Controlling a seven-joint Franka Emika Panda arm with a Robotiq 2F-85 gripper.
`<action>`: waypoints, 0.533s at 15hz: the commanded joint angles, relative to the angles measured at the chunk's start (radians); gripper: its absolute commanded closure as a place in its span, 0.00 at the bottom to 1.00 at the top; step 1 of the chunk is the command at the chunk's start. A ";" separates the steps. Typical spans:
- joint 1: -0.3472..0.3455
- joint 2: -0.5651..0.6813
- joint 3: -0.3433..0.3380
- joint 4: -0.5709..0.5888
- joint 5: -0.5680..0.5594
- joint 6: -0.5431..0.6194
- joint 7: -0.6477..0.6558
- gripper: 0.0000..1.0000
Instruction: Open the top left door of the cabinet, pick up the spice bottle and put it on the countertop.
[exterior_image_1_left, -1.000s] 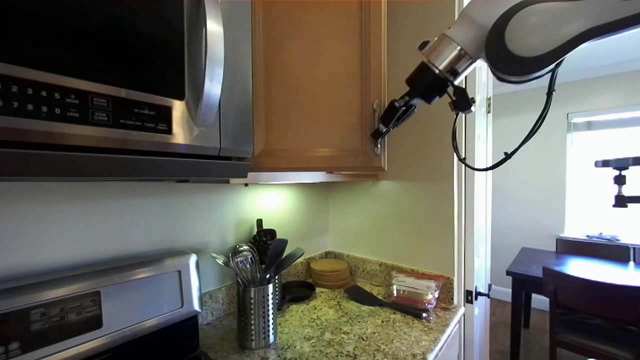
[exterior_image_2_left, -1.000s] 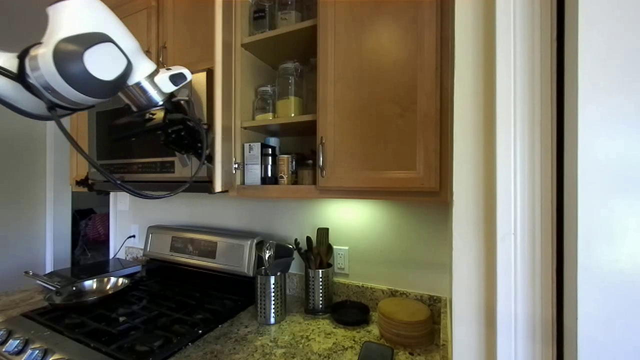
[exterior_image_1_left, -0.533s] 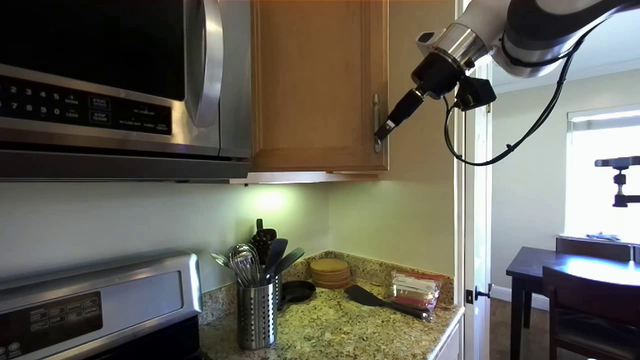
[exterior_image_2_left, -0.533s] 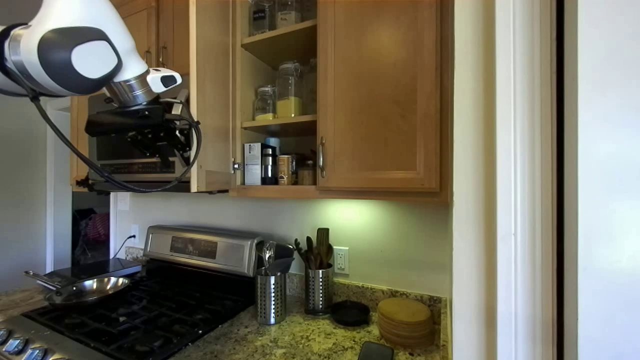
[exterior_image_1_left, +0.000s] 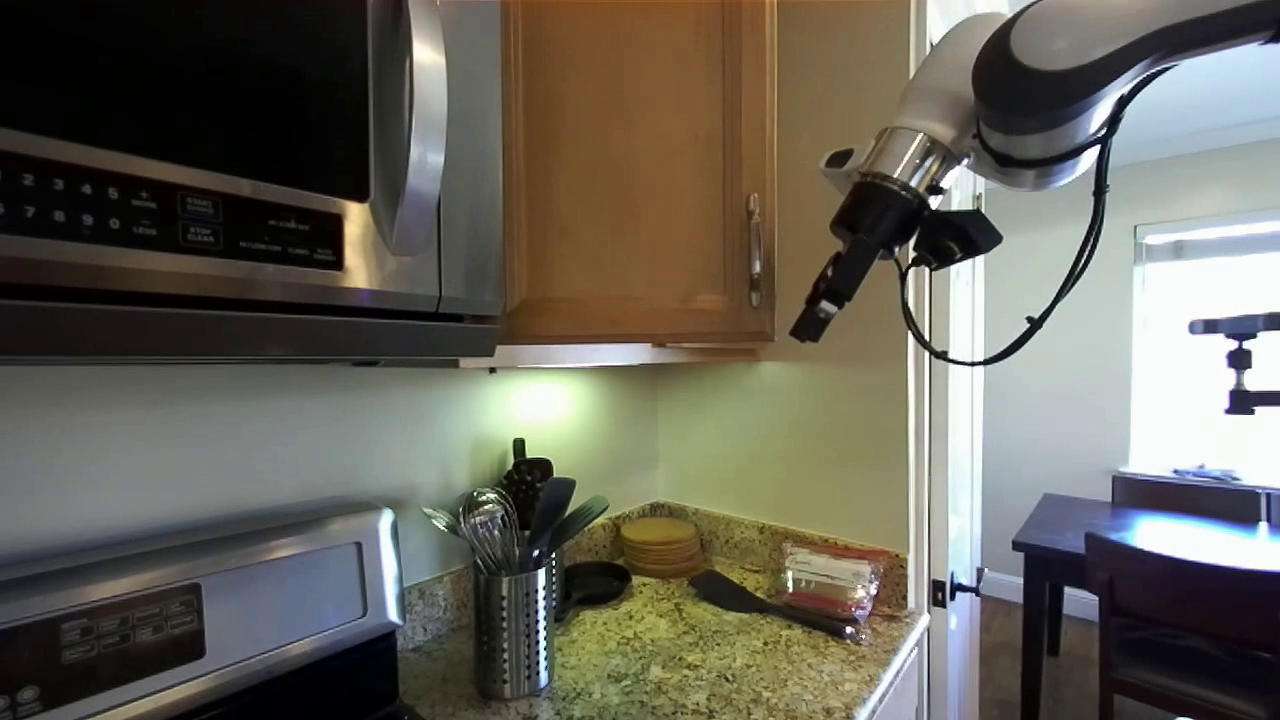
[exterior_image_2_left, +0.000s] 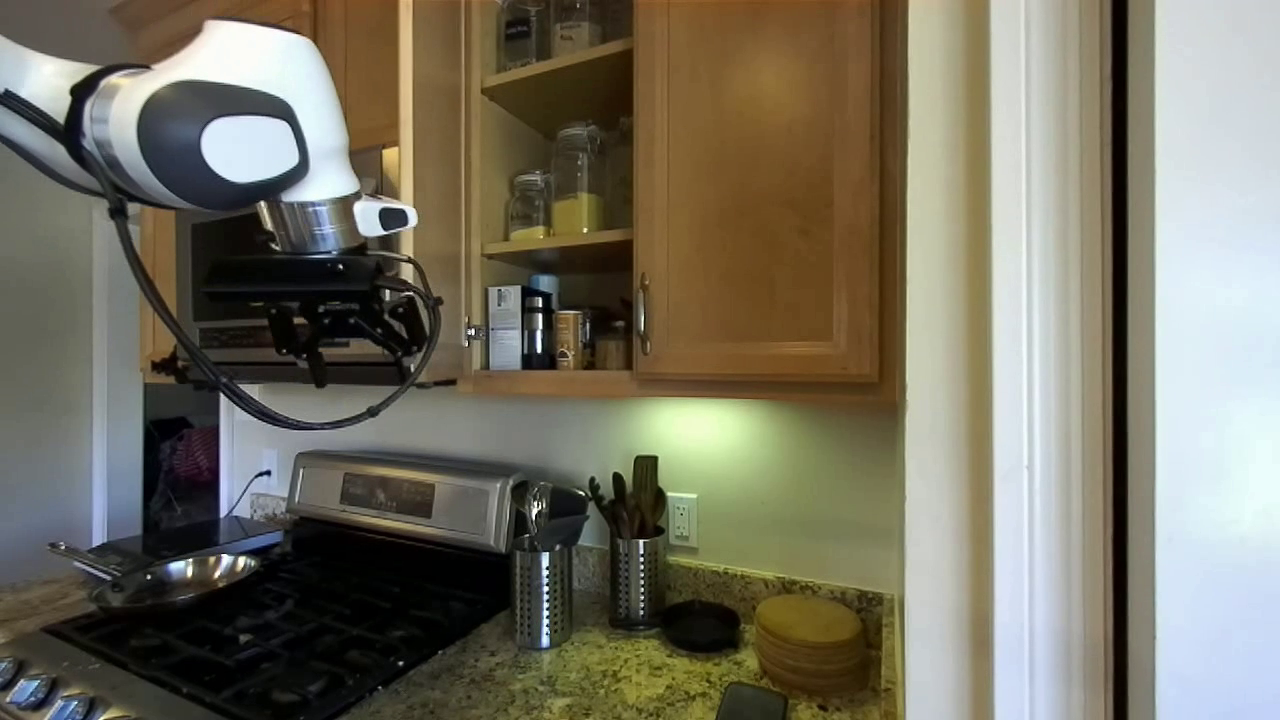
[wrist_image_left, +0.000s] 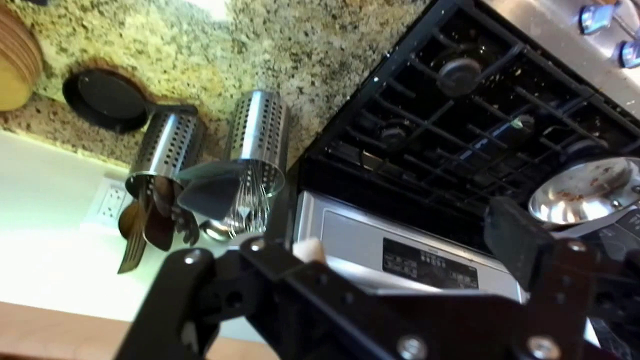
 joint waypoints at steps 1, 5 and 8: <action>-0.093 0.032 0.009 0.012 -0.033 -0.079 -0.005 0.00; -0.179 0.053 0.038 0.049 -0.071 -0.076 0.042 0.00; -0.201 0.081 0.047 0.092 -0.058 -0.016 0.066 0.26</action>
